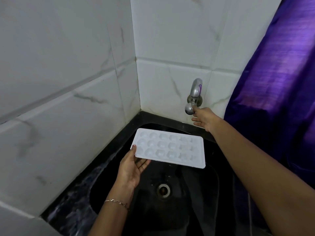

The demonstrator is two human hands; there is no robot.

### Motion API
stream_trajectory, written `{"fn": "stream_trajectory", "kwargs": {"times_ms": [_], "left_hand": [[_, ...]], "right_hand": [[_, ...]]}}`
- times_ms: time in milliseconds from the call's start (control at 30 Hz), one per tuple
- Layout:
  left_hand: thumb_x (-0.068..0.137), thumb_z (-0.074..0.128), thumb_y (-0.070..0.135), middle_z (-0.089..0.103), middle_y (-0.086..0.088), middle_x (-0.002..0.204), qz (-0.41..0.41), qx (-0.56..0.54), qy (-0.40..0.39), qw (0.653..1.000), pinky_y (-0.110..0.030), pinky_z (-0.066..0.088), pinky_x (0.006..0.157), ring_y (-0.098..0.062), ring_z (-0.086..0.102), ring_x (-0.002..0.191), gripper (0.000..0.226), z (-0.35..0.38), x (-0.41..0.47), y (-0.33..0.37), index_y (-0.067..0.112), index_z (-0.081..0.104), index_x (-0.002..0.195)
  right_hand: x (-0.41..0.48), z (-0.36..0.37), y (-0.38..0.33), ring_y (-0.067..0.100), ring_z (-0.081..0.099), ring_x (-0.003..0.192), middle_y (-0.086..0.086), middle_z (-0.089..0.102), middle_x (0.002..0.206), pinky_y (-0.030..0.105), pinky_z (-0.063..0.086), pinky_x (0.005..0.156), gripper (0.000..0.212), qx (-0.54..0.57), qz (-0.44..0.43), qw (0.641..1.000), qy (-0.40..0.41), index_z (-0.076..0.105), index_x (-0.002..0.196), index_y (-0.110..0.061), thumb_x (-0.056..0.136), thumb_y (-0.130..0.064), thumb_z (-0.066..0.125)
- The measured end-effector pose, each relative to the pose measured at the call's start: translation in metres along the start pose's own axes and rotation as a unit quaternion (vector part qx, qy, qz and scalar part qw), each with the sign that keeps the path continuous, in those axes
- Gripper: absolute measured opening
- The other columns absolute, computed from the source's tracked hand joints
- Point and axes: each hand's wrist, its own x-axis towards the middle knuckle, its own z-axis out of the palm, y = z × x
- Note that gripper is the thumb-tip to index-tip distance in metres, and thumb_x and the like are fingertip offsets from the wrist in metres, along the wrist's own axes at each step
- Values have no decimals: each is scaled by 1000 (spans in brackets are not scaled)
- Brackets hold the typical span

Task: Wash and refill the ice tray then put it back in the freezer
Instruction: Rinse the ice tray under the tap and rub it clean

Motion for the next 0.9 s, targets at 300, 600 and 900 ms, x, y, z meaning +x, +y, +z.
{"fn": "stream_trajectory", "kwargs": {"times_ms": [300,600,900], "left_hand": [[96,54,31,71,-8,102,-17,-3,5,1000,-33,55,68,-24,69,90,24,18,39,0,13,61,110],[96,55,30,69,-10,104,-24,-8,5,1000,-36,55,73,-26,68,92,26,25,51,-3,11,59,113],[96,54,31,69,-10,104,-27,-4,-5,1000,-35,55,73,-26,68,93,22,31,55,-7,13,61,107]], "right_hand": [[42,10,7,23,64,95,12,60,126,32,53,79,50,106,45,993,-1,42,135,-8,99,-43,44],[55,8,9,20,68,79,18,62,119,25,57,63,50,174,54,983,-3,44,134,-2,96,-32,57],[61,9,10,21,70,79,17,65,113,29,59,74,52,163,50,985,15,47,132,-2,91,-31,63]]}}
